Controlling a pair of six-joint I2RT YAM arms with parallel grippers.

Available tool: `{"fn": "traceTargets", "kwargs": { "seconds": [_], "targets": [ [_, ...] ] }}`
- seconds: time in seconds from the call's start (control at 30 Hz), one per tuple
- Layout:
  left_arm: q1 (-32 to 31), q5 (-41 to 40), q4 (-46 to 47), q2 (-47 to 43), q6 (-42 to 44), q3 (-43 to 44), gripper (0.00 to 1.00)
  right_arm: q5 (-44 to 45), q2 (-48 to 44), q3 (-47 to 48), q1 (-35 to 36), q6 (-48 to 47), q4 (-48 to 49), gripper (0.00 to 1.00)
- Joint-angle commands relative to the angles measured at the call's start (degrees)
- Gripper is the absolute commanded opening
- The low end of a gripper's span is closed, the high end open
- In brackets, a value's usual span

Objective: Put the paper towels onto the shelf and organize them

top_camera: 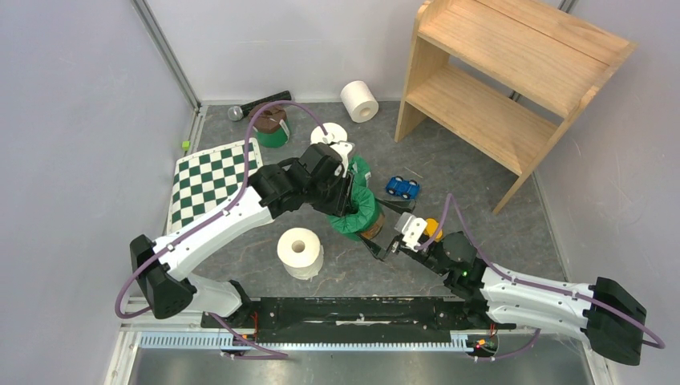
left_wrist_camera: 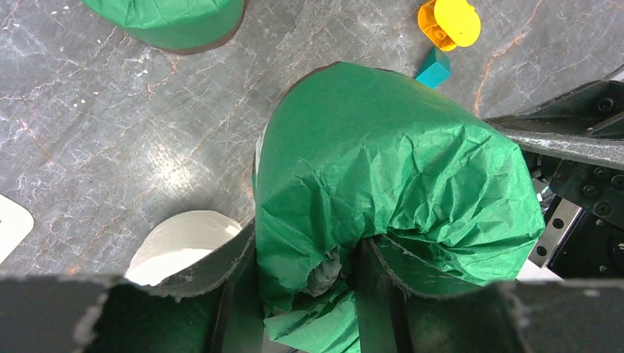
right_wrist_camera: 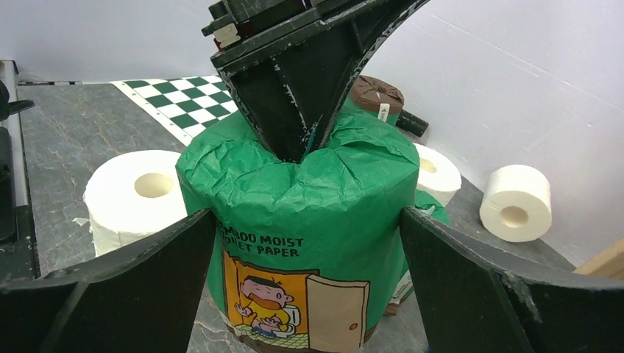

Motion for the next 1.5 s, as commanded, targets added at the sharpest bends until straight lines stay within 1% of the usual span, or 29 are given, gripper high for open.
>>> {"fn": "traceTargets", "kwargs": {
  "seconds": [0.0,0.23,0.43,0.47,0.53,0.7,0.73,0.83,0.87,0.97,1.03,1.1,1.17,1.27,1.37,1.4,1.47],
  "targets": [
    [-1.62,6.66,1.2,-2.66,2.85,3.56,0.3,2.78,0.65,0.75,-0.13,-2.24,2.67,0.98],
    [-3.71,7.81,-1.02,-1.52,6.57,4.85,0.29,0.81,2.54,2.33,-0.13,-3.18,2.66,0.98],
    [-5.27,5.08,-2.47,-0.3,6.16,6.85,0.29,0.62,3.89,3.67,-0.15,-3.25,2.21,0.98],
    [-5.29,4.4,-2.38,-0.28,5.72,7.11,0.29,0.81,3.98,3.74,-0.15,-3.27,2.0,0.96],
    [-5.29,2.96,-2.4,-0.34,5.0,7.56,0.3,1.34,3.91,3.78,-0.15,-3.25,1.65,0.91],
    [-5.2,0.29,-2.38,-0.37,3.97,8.89,0.33,1.12,2.42,3.56,-0.15,-2.74,0.24,0.71],
    [-5.26,-0.01,-2.38,-0.3,3.92,9.1,0.33,1.0,1.94,3.53,-0.11,-2.66,-0.17,0.68],
    [-5.26,0.49,-2.43,0.04,3.83,9.81,0.33,0.61,0.52,3.4,-0.15,-2.82,-1.61,0.66],
    [-5.31,0.64,-2.46,0.16,3.83,9.95,0.35,0.07,0.08,3.07,-0.14,-3.25,-1.65,0.66],
    [-5.2,0.87,-2.42,0.23,3.74,10.09,0.46,-1.1,-1.23,1.73,-0.15,-4.44,-0.55,0.61],
    [-5.26,0.16,-2.38,-0.09,3.75,10.1,0.49,-0.02,-1.54,2.06,-0.15,-3.72,-1.3,0.59],
    [-5.29,-0.74,-2.4,-0.56,3.85,10.09,0.51,0.52,-1.75,2.43,-0.16,-3.52,-2.46,0.54],
    [-5.24,-1.38,-2.42,-1.05,3.92,10.16,0.52,0.51,-1.8,1.59,-0.15,-3.53,-1.49,0.51],
    [-5.27,-1.78,-2.43,-1.68,4.35,10.18,0.53,0.98,-2.29,0.1,-0.15,-2.34,1.57,0.38],
    [-5.24,-2.78,-2.38,-2.38,4.64,10.01,0.58,1.69,-2.37,0.17,-0.15,-1.97,1.96,0.2],
    [-5.26,-3.29,-2.41,-2.69,4.75,9.94,0.59,1.77,-2.5,0.22,-0.15,-2.04,1.85,0.17],
    [-5.22,-4.33,-2.44,-3.29,4.88,9.92,0.63,1.9,-2.9,0.13,-0.15,-2.17,2.05,0.14]
  ]
}}
